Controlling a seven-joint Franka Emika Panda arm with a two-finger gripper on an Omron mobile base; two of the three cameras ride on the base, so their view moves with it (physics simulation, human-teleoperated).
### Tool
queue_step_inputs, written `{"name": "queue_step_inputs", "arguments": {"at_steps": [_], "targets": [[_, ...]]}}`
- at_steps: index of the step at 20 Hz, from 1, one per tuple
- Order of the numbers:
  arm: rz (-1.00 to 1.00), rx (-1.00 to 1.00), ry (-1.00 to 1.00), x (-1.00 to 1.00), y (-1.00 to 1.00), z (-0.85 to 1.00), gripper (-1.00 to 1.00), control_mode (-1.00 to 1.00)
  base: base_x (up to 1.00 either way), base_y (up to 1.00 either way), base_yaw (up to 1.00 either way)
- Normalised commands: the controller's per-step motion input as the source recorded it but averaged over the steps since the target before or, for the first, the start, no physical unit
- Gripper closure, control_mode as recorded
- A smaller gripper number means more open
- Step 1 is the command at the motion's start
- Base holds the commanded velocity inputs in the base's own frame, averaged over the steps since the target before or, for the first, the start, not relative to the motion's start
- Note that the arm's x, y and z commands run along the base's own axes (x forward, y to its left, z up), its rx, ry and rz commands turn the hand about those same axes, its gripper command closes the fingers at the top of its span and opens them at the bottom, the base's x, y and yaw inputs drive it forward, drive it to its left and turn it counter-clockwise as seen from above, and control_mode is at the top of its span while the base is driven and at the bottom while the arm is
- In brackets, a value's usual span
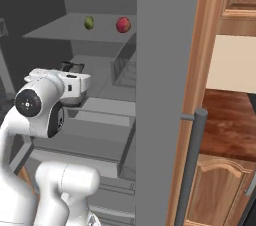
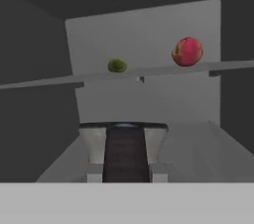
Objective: Move the cucumber and peach from the second highest shelf to the top shelf to make space. Then, place the pitcher from the counter on the cleared second highest shelf.
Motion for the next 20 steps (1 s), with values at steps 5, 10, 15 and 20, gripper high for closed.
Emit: {"name": "queue_step_inputs", "arguments": {"at_steps": [5, 10, 15, 20], "targets": [[0.04, -0.06, 0.0, 0.53, -0.02, -0.07, 1.0, -1.0, 0.0, 0.0, 0.0], [0.0, -0.04, 0.0, 0.59, -0.01, -0.23, 1.0, -1.0, 0.0, 0.0, 0.0], [0.0, -0.04, -0.04, 0.51, 0.0, -0.26, 1.0, -1.0, 0.0, 0.0, 0.0], [0.0, -0.01, -0.05, 0.48, 0.0, -0.15, 1.0, -1.0, 0.0, 0.0, 0.0]]}}
